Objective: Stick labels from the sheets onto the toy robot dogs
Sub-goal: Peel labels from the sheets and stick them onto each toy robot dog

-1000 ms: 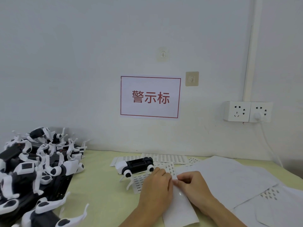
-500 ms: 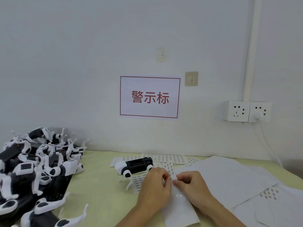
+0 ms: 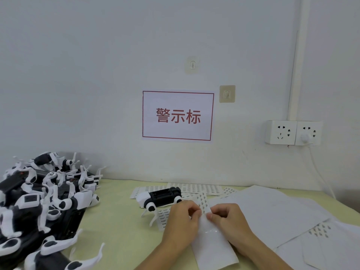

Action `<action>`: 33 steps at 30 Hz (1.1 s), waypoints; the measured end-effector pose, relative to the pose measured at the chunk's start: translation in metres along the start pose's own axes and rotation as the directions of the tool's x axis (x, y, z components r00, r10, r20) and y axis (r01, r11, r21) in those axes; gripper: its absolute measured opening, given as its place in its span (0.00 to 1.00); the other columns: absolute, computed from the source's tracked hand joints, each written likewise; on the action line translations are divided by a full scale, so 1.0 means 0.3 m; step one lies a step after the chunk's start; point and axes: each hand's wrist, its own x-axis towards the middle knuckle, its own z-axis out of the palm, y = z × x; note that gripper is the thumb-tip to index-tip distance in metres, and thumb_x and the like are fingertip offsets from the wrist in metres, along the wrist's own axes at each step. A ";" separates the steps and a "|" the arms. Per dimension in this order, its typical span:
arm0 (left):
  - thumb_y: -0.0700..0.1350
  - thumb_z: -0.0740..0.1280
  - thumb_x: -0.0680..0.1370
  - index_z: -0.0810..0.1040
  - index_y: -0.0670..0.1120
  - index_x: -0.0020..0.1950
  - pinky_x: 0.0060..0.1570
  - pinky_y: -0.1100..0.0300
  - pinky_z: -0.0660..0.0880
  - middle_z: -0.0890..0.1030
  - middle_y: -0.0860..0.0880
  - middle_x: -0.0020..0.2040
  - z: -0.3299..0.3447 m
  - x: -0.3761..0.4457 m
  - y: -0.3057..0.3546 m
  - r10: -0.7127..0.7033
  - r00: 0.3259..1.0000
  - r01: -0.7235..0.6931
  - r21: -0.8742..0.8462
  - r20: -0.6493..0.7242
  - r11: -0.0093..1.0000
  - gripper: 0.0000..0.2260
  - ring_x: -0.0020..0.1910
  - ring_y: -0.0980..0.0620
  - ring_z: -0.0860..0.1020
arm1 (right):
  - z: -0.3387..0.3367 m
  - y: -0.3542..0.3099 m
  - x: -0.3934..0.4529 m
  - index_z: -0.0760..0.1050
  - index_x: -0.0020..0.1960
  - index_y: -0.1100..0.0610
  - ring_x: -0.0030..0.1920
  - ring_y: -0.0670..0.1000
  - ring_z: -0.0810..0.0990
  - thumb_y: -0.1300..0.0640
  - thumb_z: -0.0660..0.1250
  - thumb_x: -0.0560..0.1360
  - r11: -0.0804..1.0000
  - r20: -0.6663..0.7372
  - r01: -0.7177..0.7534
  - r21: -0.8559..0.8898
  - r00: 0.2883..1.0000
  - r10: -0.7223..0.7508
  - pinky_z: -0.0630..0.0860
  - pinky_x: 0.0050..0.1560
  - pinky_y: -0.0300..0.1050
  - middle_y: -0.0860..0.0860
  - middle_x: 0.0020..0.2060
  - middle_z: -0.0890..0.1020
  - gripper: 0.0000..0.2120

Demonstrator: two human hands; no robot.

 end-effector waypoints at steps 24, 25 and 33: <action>0.38 0.64 0.81 0.75 0.55 0.47 0.36 0.63 0.74 0.82 0.51 0.38 -0.014 -0.009 0.014 -0.079 0.990 0.049 -0.239 -0.119 0.970 0.11 0.35 0.56 0.79 | 0.042 -0.001 -0.013 0.76 0.53 0.44 0.58 0.40 0.71 0.61 0.67 0.75 0.954 -0.098 0.099 -0.282 0.986 -0.131 0.65 0.55 0.34 0.41 0.54 0.71 0.13; 0.38 0.64 0.81 0.75 0.55 0.47 0.38 0.63 0.75 0.82 0.51 0.39 -0.014 -0.009 0.015 -0.072 0.991 0.043 -0.233 -0.114 0.971 0.11 0.37 0.55 0.79 | 0.040 -0.004 -0.014 0.77 0.51 0.44 0.58 0.40 0.71 0.61 0.67 0.75 0.954 -0.100 0.114 -0.276 0.984 -0.147 0.64 0.55 0.33 0.42 0.53 0.72 0.12; 0.41 0.67 0.80 0.76 0.53 0.45 0.38 0.68 0.71 0.80 0.52 0.40 -0.015 -0.011 0.022 -0.022 0.992 -0.001 -0.185 -0.125 0.983 0.08 0.37 0.59 0.75 | 0.042 -0.020 -0.020 0.83 0.34 0.50 0.44 0.40 0.77 0.60 0.73 0.73 0.969 -0.086 0.173 -0.177 0.978 -0.190 0.68 0.45 0.28 0.47 0.41 0.79 0.10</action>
